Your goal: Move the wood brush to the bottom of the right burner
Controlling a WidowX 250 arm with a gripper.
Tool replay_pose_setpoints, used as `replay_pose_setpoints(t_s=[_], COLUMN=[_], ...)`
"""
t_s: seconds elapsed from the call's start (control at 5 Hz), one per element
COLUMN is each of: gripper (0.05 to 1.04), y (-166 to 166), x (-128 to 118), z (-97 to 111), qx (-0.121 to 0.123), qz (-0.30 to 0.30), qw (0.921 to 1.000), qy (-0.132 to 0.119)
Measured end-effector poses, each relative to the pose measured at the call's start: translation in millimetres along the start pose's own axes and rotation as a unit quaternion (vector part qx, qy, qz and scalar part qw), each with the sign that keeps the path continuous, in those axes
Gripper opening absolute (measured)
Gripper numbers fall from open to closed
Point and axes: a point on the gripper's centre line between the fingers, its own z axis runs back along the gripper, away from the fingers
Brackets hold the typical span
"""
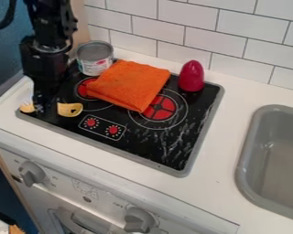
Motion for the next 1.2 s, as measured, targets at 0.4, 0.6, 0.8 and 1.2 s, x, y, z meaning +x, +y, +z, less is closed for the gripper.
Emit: replay_pose_setpoints(t_s=[0.4, 0.6, 0.8, 1.2], gripper=[0.663, 0.375, 0.336, 0.336], y=[-9.7, -10.3, -9.1, 2.0], x=[3.2, 3.7, 3.8, 10.7], z=[-8.0, -8.7, -8.8, 14.5], qx=[-0.010, -0.010, -0.008, -0.031], qz=[0.013, 0.011, 0.005, 0.019], qw=[0.9999, 0.9999, 1.0000, 0.9983], qy=[0.000, -0.001, -0.003, -0.045])
